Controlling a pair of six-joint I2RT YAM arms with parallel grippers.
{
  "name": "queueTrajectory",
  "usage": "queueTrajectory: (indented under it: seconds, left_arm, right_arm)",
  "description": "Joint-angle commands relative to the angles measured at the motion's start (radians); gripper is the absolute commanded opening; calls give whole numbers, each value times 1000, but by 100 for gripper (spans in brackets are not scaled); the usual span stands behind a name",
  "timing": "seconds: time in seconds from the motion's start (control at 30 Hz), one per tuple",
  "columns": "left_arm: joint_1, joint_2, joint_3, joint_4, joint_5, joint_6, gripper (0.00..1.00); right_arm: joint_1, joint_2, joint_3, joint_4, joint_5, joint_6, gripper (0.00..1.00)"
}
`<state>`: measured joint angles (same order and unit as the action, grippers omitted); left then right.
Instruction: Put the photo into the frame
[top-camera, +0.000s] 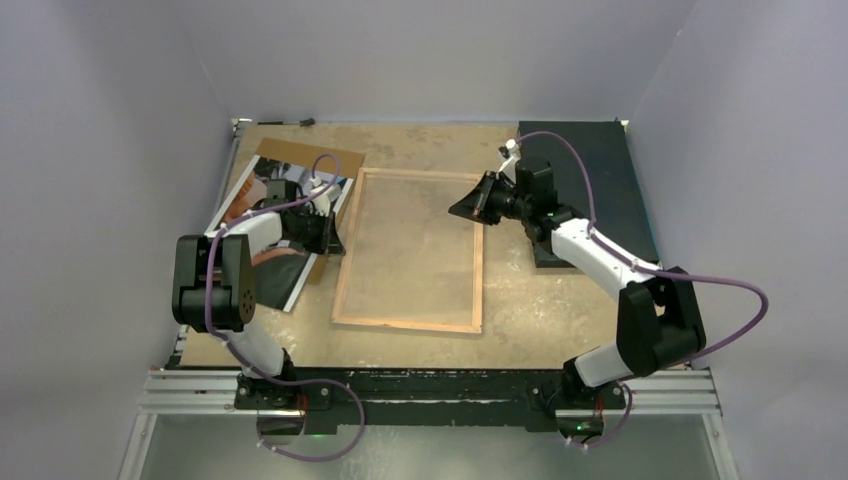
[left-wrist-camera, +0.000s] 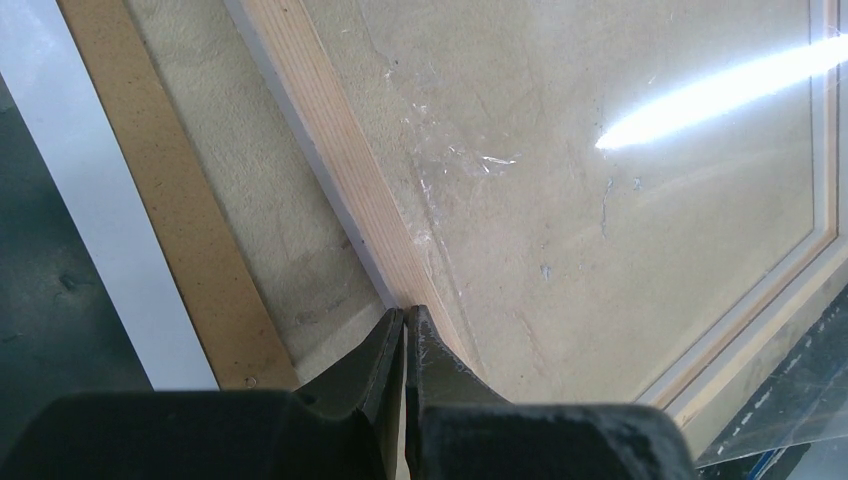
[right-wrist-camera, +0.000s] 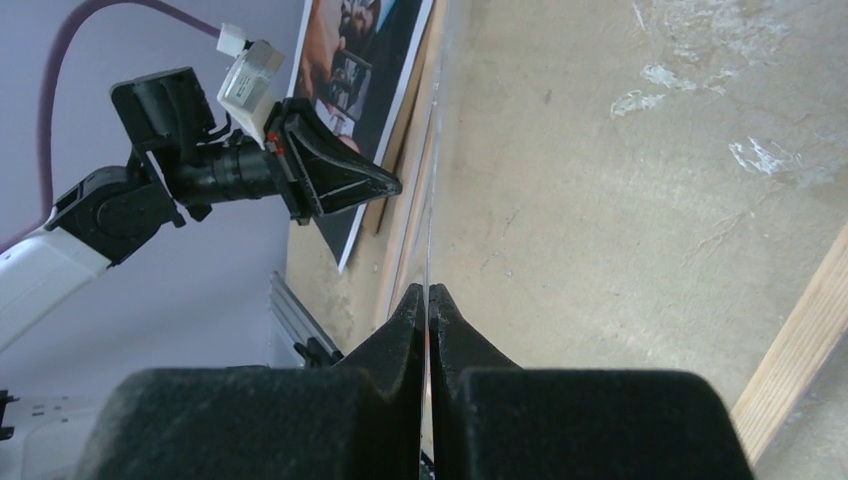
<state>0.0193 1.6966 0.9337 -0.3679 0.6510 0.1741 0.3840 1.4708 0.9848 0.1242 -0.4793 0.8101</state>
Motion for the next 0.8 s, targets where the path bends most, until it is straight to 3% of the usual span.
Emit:
queueTrajectory:
  seconds: [0.0,0.47,0.77]
  left_arm:
    - [-10,13,-13,7,-37,39,0]
    - [-10,10,-20,5,-35,45,0]
    - [-10,6,-15,-5,-31,51,0]
  right_arm:
    - [9,1,24,60,-91,-33,0]
    - [8,55,-9,163,-145,46,0]
    - [3,85,-43,165,-102,104,0]
